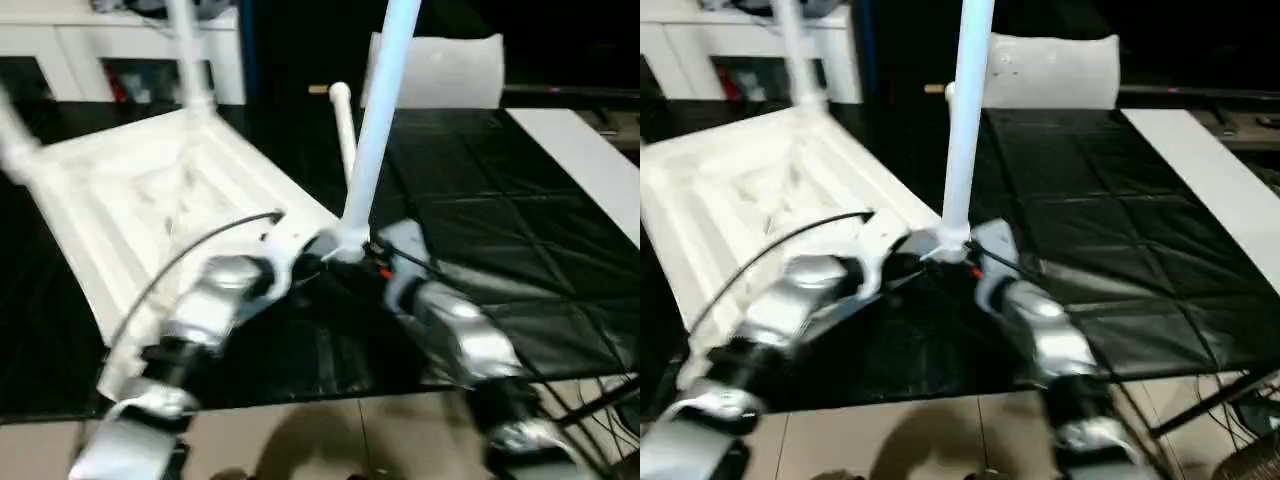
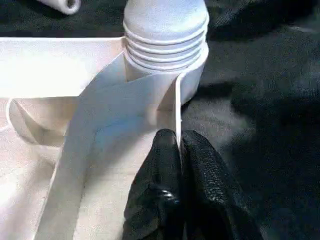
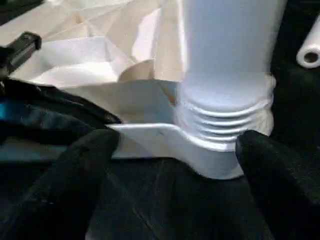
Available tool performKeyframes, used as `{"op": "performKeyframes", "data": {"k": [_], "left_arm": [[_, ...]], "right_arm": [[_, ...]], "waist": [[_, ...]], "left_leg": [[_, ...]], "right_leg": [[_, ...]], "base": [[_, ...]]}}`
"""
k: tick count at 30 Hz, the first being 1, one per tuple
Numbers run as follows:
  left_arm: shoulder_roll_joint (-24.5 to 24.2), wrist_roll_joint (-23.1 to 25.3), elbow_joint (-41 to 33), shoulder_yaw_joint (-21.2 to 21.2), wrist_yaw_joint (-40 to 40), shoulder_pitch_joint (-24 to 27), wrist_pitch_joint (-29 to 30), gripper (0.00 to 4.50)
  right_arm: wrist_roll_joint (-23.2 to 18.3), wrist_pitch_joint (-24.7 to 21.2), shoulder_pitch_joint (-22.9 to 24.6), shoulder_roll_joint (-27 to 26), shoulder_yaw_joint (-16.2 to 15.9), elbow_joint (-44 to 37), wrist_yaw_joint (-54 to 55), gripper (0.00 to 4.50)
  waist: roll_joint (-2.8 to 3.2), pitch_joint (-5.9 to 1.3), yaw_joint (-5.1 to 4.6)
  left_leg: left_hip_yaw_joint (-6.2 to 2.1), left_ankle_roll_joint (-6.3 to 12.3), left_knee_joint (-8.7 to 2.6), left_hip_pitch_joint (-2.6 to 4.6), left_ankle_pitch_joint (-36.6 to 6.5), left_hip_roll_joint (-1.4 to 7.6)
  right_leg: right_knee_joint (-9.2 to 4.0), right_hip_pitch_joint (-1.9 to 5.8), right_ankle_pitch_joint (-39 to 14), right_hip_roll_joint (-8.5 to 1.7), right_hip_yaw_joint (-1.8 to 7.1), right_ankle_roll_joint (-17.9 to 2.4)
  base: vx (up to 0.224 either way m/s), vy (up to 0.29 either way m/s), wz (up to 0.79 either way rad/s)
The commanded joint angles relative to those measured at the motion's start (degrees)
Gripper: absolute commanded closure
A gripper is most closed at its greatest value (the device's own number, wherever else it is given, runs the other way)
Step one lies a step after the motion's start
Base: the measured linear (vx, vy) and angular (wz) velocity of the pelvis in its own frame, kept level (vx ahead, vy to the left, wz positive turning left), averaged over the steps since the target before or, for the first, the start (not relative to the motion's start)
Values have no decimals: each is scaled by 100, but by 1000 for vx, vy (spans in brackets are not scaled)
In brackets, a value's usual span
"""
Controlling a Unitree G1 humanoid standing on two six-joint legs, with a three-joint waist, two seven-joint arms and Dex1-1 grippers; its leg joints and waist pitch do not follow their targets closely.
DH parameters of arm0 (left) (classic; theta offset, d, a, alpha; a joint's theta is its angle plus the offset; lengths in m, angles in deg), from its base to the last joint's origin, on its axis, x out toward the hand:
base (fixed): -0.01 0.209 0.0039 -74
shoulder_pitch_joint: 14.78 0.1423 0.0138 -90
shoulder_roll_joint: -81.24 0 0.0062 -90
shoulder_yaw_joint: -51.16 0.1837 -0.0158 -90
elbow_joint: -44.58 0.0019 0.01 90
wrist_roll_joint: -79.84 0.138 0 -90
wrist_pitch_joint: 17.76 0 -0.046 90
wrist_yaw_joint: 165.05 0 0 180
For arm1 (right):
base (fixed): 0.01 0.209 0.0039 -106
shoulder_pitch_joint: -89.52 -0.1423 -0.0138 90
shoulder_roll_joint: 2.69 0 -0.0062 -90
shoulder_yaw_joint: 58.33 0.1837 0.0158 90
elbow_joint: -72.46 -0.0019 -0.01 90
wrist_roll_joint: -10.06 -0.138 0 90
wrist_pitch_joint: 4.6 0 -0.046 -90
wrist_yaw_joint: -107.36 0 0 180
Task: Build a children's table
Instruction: Rotate leg to tighten
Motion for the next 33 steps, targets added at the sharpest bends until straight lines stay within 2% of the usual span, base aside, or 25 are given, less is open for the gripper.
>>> {"op": "performKeyframes", "data": {"k": [1, 2, 3, 5, 7, 8, 10, 13, 15, 18, 21, 23, 31, 33], "left_arm": [[-89, -328, -169, 99, 629, 92, -494, 450], [-133, -347, -179, 119, 726, 106, -517, 450], [-342, -393, -185, 245, 1210, 158, -729, 450], [-513, -383, -169, 372, 1574, 184, -917, 450], [-727, -363, -171, 550, 2086, 222, -1151, 450], [-780, -361, -162, 590, 2221, 226, -1207, 450], [-859, -350, -134, 671, 2436, 223, -1346, 450], [-1073, -334, -51, 913, 3088, 187, -1720, 450], [-1149, -309, -16, 1023, 3365, 142, -1847, 450], [-1167, -313, 36, 1060, 3502, 97, -1980, 450], [-1164, -294, 102, 1081, 3558, 25, -2043, 450], [-1166, -283, 152, 1100, 3602, -15, -2104, 450], [-1182, -262, 305, 1119, 3754, -99, -2285, 450], [-1188, -261, 324, 1124, 3765, -105, -2309, 450]], "right_arm": [[-122, 106, 4, 297, 68, -219, -484, 5], [-133, 121, 8, 376, 45, -249, -598, 5], [-190, 208, 77, 831, -209, -490, -1420, 5], [-213, 192, 81, 1153, -361, -629, -1960, 5], [-226, 150, -9, 1436, -451, -682, -2387, 5], [-223, 143, -46, 1496, -474, -669, -2464, 5], [-201, 164, -111, 1580, -541, -625, -2623, 5], [-32, 453, -251, 1795, -926, -482, -3224, 5], [67, 658, -339, 1800, -1124, -344, -3467, 5], [157, 770, -437, 1745, -1211, -174, -3514, 5], [171, 892, -530, 1645, -1295, -8, -3652, 5], [96, 863, -587, 1581, -1324, 45, -3738, 42], [-27, 898, -692, 1516, -1419, 253, -4072, 95], [-13, 936, -694, 1507, -1415, 297, -4098, 122]], "waist": [[-73, -331, 36], [-66, -334, 55], [-102, -329, 69], [-96, -331, 96], [-122, -332, 117], [-107, -339, 137], [-119, -332, 161], [-117, -328, 196], [-121, -323, 213], [-132, -323, 258], [-147, -328, 273], [-151, -326, 270], [-158, -337, 275], [-157, -332, 281]], "left_leg": [[-146, 455, -393, 0, -951, 413], [-143, 462, -394, 6, -943, 417], [-137, 508, -385, -2, -951, 404], [-134, 559, -382, -5, -885, 422], [-131, 579, -377, 3, -834, 428], [-135, 568, -382, 16, -808, 443], [-123, 517, -382, 34, -823, 441], [-127, 482, -383, 37, -853, 446], [-123, 408, -388, 44, -910, 460], [-124, 316, -397, 70, -960, 472], [-129, 291, -394, 54, -958, 474], [-136, 284, -398, 49, -964, 476], [-127, 297, -383, 42, -884, 474], [-127, 285, -382, 47, -899, 475]], "right_leg": [[-535, 302, -1836, -527, 422, -803], [-528, 301, -1829, -529, 428, -796], [-530, 307, -1858, -525, 421, -767], [-513, 307, -1827, -532, 429, -724], [-505, 299, -1751, -525, 425, -764], [-494, 295, -1695, -531, 426, -811], [-481, 282, -1585, -525, 424, -932], [-481, 282, -1617, -534, 422, -948], [-475, 278, -1624, -539, 427, -962], [-462, 272, -1560, -539, 430, -1021], [-451, 292, -1559, -553, 431, -1015], [-448, 295, -1566, -554, 430, -1014], [-411, 307, -1338, -542, 424, -1104], [-419, 303, -1393, -551, 428, -1097]], "base": [[0, 0, 0], [0, 0, 0], [0, 0, 0], [0, 0, 0], [0, 0, 0], [0, 0, 0], [0, 0, 0], [0, 0, 0], [0, 0, 0], [0, 0, 0], [0, 0, 0], [0, 0, 0], [0, 0, 0], [0, 0, 0]]}}
